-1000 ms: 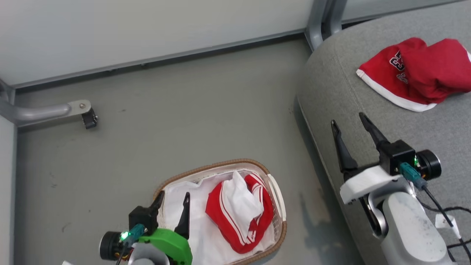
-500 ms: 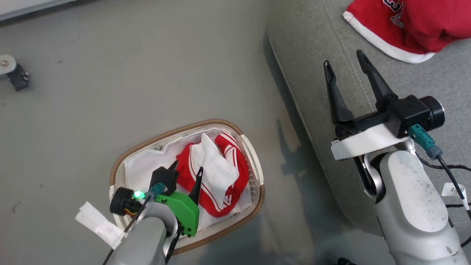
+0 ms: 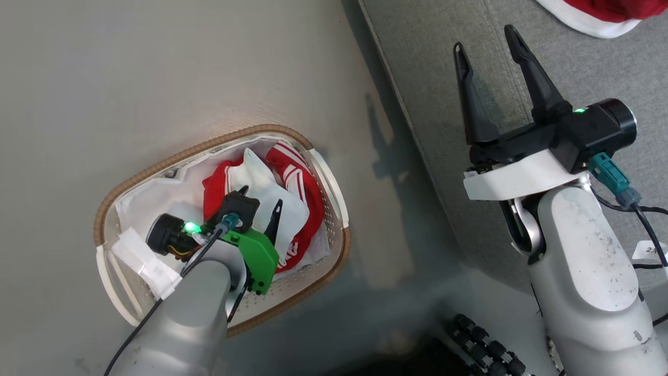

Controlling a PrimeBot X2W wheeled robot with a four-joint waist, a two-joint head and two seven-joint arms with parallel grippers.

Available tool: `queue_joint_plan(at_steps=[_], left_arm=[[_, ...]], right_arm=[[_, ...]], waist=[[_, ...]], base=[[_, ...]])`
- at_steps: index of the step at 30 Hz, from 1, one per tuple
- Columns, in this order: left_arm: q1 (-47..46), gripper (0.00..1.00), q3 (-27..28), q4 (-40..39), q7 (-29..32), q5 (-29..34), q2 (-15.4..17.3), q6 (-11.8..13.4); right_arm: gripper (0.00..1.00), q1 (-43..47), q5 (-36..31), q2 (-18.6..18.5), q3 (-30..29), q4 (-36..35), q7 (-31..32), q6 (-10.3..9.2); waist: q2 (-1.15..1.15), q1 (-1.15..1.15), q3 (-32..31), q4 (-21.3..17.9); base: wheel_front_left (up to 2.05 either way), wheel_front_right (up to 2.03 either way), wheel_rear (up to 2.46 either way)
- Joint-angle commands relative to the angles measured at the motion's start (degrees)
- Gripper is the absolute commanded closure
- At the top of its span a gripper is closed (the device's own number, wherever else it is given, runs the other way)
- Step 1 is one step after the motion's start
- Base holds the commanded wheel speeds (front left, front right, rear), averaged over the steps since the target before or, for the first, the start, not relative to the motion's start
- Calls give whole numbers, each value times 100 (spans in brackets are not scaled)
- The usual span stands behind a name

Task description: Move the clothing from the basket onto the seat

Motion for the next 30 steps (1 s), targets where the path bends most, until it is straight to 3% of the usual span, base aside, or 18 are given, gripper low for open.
queue_joint_plan(at_steps=[1, 7, 17, 18, 19, 20, 30], left_arm=[[-208, 0, 13, 89, -2, 39, 39, 38], [-584, 0, -20, 434, -2, 80, 46, 60], [-1115, 0, -642, 1078, 183, 522, 145, -100], [-1124, 84, -656, 1096, 181, 491, 143, -102], [-1106, 84, -662, 1118, 196, 452, 140, -113], [-1050, 100, -681, 1133, 216, 424, 131, -128], [-674, 100, -617, 675, -12, 30, 88, -153]], right_arm=[[0, -72, 12, 3, -19, -51, -12, -8], [0, -155, -55, 5, -62, -183, -12, -8], [0, -307, -52, 4, 67, -382, -12, -8], [0, -312, -62, 4, 69, -385, -12, -8], [0, -310, -75, 3, 71, -382, -12, -8], [0, -299, -95, 4, 72, -364, -12, -8], [0, -83, -78, -4, 150, -78, -12, -8]], waist=[[0, -1, 380, -192], [0, -1, 692, -188], [0, -1, 984, -195], [0, -1, 984, -188], [0, -1, 973, -178], [0, -1, 945, -159], [0, -1, 207, 146]], base=[[0, 0, 0], [0, 0, 0], [0, 0, 0], [0, 0, 0], [0, 0, 0], [0, 0, 0], [0, 0, 0]])
